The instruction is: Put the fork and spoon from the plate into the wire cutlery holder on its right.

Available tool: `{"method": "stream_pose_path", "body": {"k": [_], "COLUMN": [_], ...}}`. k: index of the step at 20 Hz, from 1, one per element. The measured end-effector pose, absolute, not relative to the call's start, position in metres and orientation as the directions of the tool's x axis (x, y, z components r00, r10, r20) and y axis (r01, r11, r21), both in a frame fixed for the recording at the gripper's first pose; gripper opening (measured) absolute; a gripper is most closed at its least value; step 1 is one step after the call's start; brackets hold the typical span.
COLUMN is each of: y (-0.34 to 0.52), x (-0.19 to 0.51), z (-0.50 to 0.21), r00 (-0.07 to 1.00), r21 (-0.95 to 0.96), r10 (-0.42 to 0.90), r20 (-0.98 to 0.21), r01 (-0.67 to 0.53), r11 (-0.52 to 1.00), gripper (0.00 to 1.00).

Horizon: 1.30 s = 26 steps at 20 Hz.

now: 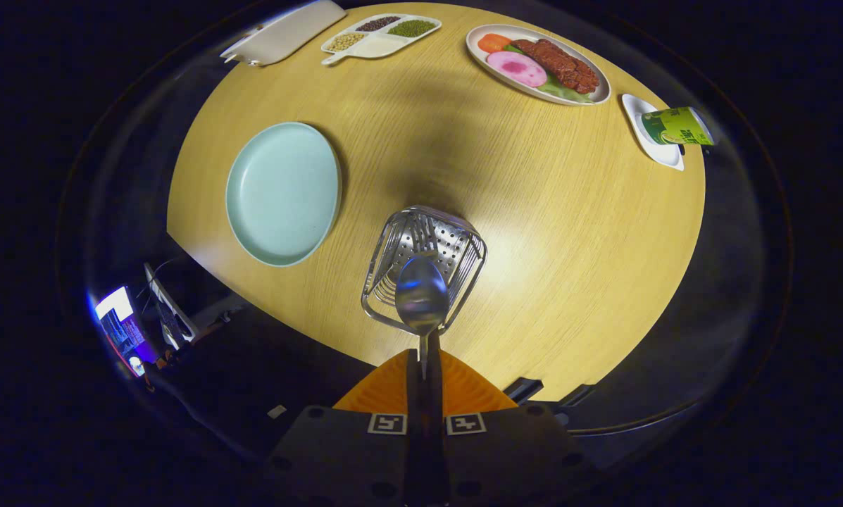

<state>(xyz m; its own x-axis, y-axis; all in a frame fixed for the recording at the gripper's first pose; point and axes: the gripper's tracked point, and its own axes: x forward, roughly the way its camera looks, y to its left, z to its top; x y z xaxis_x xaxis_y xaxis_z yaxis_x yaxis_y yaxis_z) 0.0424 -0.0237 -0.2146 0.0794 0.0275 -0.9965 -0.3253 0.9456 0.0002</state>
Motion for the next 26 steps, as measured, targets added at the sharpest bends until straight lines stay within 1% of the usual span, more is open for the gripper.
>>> {"method": "stream_pose_path", "body": {"k": [4, 6, 9, 10, 11, 12, 13, 14, 15, 16, 17, 18, 19, 20, 21, 23, 24, 26], "y": [-0.014, -0.013, -0.011, -0.013, -0.014, -0.015, -0.015, -0.017, -0.017, -0.015, -0.015, -0.016, -0.018, -0.024, -0.03, -0.041, -0.046, -0.048], "x": [0.051, 0.058, 0.067, 0.068, 0.068, 0.067, 0.067, 0.068, 0.069, 0.069, 0.073, 0.08, 0.087, 0.094, 0.095, 0.094, 0.09, 0.078], "z": [-0.22, -0.222, -0.22, -0.219, -0.218, -0.216, -0.213, -0.211, -0.206, -0.201, -0.191, -0.182, -0.167, -0.154, -0.141, -0.115, -0.101, -0.079], "r00": [0.008, 0.017, 0.049, 0.055, 0.069, 0.086, 0.106, 0.137, 0.17, 0.212, 0.281, 0.358, 0.457, 0.546, 0.611, 0.734, 0.779, 0.834], "r21": [-0.017, -0.033, -0.041, -0.047, -0.053, -0.051, -0.048, -0.051, -0.037, -0.024, -0.012, -0.011, -0.016, -0.035, -0.051, -0.063, -0.057, -0.028], "r10": [-0.015, -0.029, -0.026, -0.031, -0.031, -0.023, -0.013, -0.005, 0.021, 0.048, 0.08, 0.098, 0.112, 0.103, 0.088, 0.065, 0.054, 0.047], "r20": [-1.0, -0.999, -0.998, -0.998, -0.997, -0.996, -0.994, -0.991, -0.985, -0.976, -0.956, -0.929, -0.882, -0.832, -0.787, -0.676, -0.624, -0.551], "r01": [-0.332, -0.338, -0.327, -0.33, -0.333, -0.335, -0.335, -0.335, -0.332, -0.324, -0.31, -0.291, -0.267, -0.236, -0.206, -0.145, -0.114, -0.075], "r11": [0.943, 0.941, 0.944, 0.943, 0.941, 0.941, 0.941, 0.941, 0.943, 0.946, 0.951, 0.957, 0.964, 0.971, 0.977, 0.987, 0.992, 0.997], "gripper": [0.06, 0.07, 0.14, 0.18, 0.29, 0.35, 0.5, 0.57, 0.69, 0.75, 0.81, 0.83, 0.91, 0.93, 0.97, 0.99, 0.99, 0.99]}}
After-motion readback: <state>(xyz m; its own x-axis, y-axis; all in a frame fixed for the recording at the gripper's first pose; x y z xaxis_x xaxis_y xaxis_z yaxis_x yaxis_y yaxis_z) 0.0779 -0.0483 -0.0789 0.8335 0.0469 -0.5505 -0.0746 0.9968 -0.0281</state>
